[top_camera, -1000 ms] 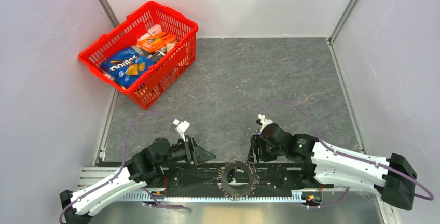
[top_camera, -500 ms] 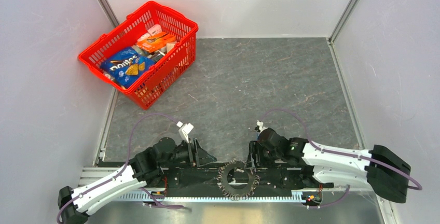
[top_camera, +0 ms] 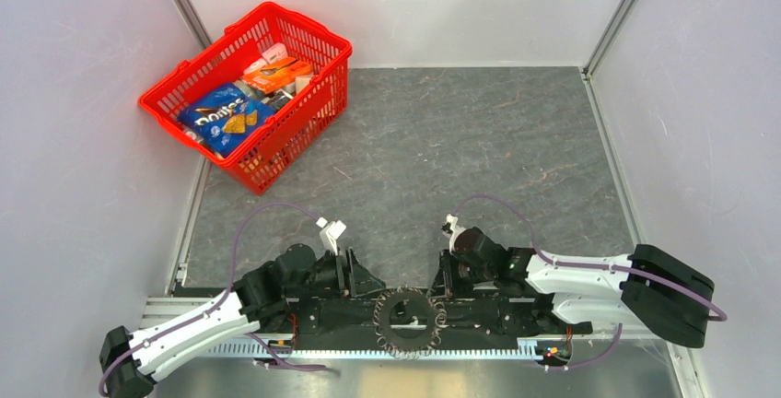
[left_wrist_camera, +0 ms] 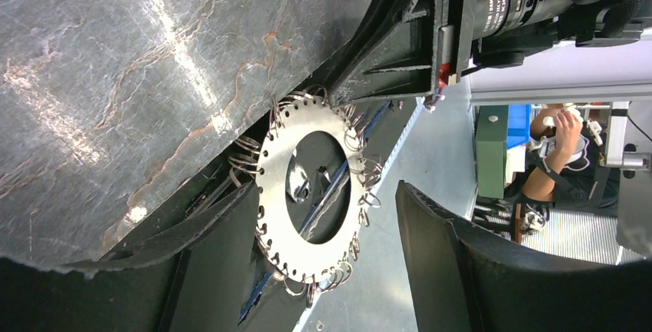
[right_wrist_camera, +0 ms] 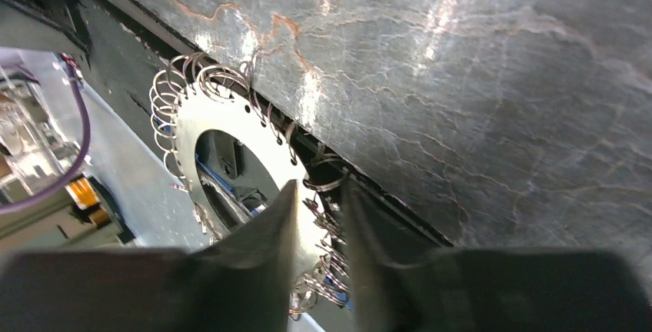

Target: Put the keys on the keyring

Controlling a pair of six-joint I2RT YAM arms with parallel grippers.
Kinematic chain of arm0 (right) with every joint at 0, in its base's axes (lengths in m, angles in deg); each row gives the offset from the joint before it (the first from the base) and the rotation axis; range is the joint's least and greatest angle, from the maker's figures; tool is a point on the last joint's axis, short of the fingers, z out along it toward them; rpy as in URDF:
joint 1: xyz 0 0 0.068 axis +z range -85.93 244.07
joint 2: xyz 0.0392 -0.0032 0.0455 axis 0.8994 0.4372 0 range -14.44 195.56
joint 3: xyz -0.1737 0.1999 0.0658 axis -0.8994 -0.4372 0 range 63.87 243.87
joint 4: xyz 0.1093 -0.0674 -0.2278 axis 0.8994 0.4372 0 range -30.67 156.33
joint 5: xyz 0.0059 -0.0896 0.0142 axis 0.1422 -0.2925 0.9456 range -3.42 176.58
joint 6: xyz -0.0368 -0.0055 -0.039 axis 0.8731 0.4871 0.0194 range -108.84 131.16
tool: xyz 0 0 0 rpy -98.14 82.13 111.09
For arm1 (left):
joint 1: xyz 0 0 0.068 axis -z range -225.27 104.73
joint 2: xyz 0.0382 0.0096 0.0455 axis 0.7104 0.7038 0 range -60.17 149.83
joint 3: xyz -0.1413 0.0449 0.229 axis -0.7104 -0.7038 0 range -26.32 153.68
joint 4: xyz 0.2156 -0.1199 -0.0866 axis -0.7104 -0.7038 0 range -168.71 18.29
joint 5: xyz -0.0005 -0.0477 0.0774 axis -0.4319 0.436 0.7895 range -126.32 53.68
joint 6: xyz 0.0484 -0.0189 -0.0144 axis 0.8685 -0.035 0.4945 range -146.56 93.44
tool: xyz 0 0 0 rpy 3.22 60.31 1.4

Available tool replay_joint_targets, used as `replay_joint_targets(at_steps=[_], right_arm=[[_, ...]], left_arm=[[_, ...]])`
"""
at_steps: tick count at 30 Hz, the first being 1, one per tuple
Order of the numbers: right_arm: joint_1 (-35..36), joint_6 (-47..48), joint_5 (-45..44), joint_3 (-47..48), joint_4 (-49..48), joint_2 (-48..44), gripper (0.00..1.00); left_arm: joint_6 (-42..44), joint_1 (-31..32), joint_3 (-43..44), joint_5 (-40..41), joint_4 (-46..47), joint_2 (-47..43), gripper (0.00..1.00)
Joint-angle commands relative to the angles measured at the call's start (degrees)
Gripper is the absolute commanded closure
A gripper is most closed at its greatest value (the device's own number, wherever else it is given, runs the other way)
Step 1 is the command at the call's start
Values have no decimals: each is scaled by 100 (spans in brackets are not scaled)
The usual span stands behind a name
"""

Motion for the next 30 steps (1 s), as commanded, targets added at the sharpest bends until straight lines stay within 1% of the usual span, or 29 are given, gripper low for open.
replay_joint_targets(at_steps=[1, 2, 5, 9, 12, 15, 18, 24, 26, 30], right_arm=[[31, 25, 337, 75, -597, -181, 98], [31, 78, 321, 115, -544, -272, 100], [31, 372, 113, 433, -2, -780, 100], [31, 1045, -544, 1438, 1289, -1491, 100], [14, 1515, -1073, 2309, 2004, -1523, 100], [-62, 1966, -1385, 2879, 2328, -1167, 100], [-256, 2164, -1465, 3019, 2201, -714, 100], [-1068, 2106, -1266, 2693, 1201, 323, 100], [-1193, 2141, -1291, 2488, 845, 587, 100], [-1303, 2259, -1335, 2337, 589, 1238, 100]], left_arm=[[-80, -2, -94, -100, 136, -22, 27], [-80, -3, -86, -109, 136, -34, 27], [-80, -2, -36, -118, 80, -124, 27], [-61, -2, 76, -80, -18, -284, 27], [-28, 3, 196, -68, -102, -387, 28], [26, -2, 319, -23, -239, -503, 28], [72, -2, 426, 20, -419, -675, 28], [82, -2, 486, 146, -710, -1041, 28], [78, -6, 503, 154, -774, -1126, 28], [113, -2, 497, 226, -858, -1214, 28]])
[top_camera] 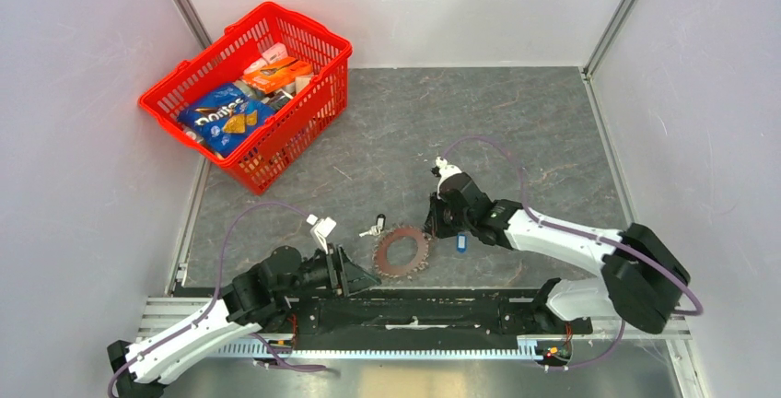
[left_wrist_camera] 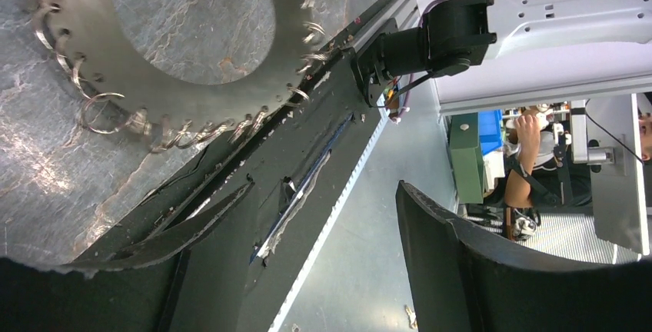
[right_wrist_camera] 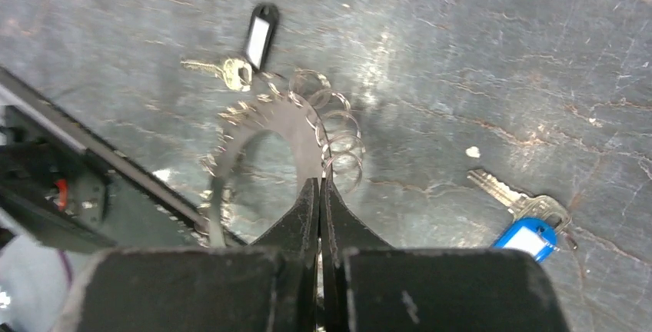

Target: Put the keys on the keyring

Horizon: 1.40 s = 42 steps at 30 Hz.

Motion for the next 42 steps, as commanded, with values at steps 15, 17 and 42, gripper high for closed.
replay_joint_targets(at_steps=[15, 17, 42], right_arm=[[-176, 444, -749, 480, 626, -415, 37], [-176, 494, -611, 563, 913, -613, 36], [-220, 690, 942, 378, 947, -209, 39]], left_arm=[[444, -6, 268, 573, 436, 780, 27], [477, -6, 260, 642, 617, 1047, 27], [1140, -14, 865, 1242, 1041, 2384, 29]])
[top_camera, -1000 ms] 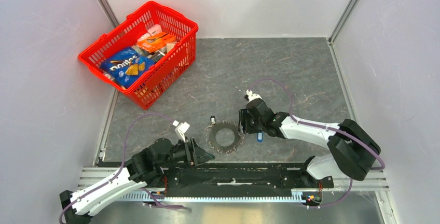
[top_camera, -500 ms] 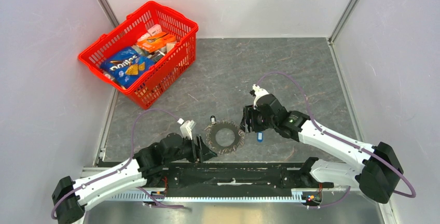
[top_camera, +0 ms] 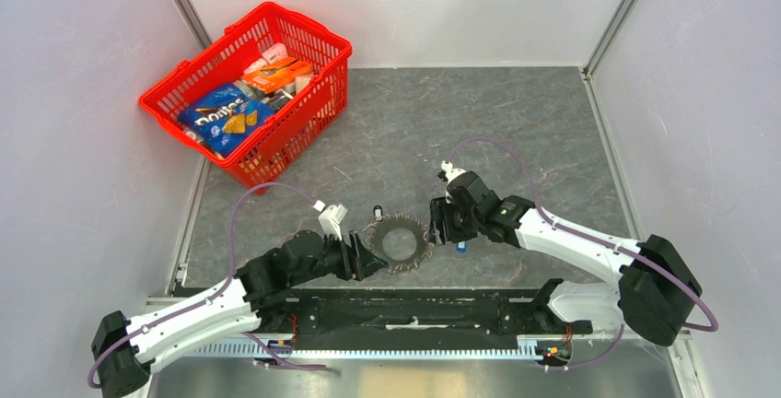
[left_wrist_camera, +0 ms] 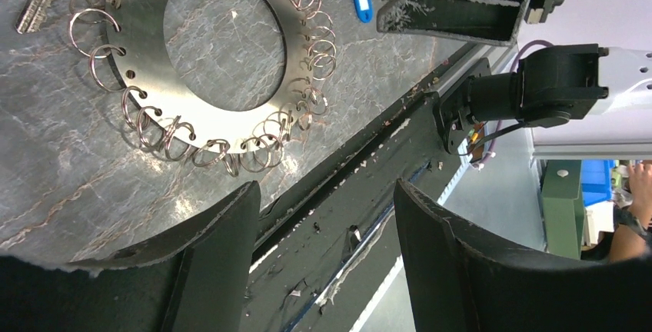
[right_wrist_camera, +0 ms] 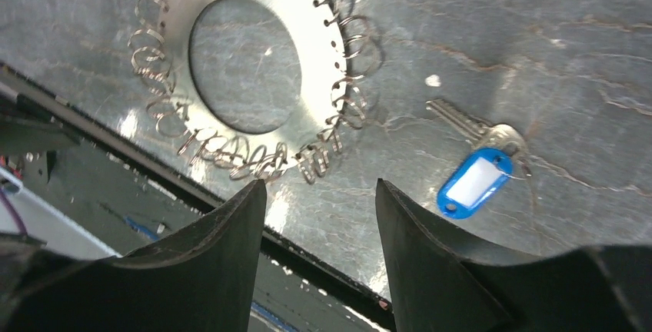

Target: Put the keys on the keyring

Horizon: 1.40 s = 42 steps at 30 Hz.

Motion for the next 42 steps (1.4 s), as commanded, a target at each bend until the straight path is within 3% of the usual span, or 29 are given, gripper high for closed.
replay_joint_targets(at_steps=[1, 6, 12, 26, 34, 42], right_arm=[[-21, 334, 901, 210, -321, -26, 40], [-14, 414, 1554, 89, -173, -294, 43], [138, 259, 1673, -45, -223, -308, 46], [472, 67, 467, -76, -73, 251, 49], [445, -55, 626, -164, -478, 670, 56], [375, -50, 667, -103, -689, 919, 57]], left_arm=[[348, -8, 180, 240, 284, 43, 29], [383, -8, 157, 239, 465, 210, 29], [339, -6, 39, 151, 828, 412, 29], [268, -7, -75, 185, 574, -56, 30], [284, -2, -76, 195, 608, 27, 30], [295, -2, -67, 202, 595, 11, 30]])
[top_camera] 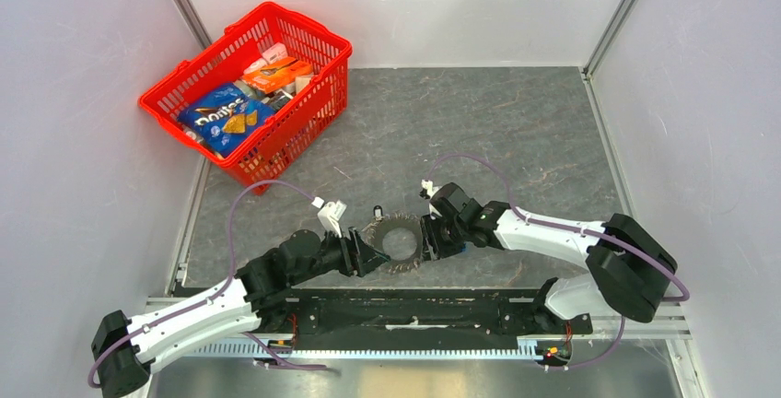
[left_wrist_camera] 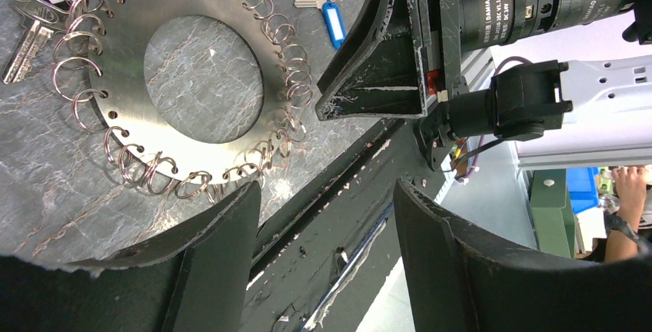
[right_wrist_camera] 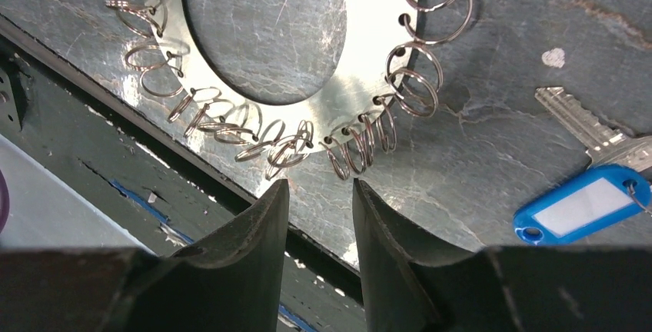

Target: Put the keys on the keyring

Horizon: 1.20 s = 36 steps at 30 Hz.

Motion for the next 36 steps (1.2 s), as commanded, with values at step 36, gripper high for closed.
replay_joint_targets(at_steps=[36], right_arm=[[-164, -88, 344, -255, -613, 389, 68]], left_arm=[[172, -10, -28, 87, 36, 4, 29]])
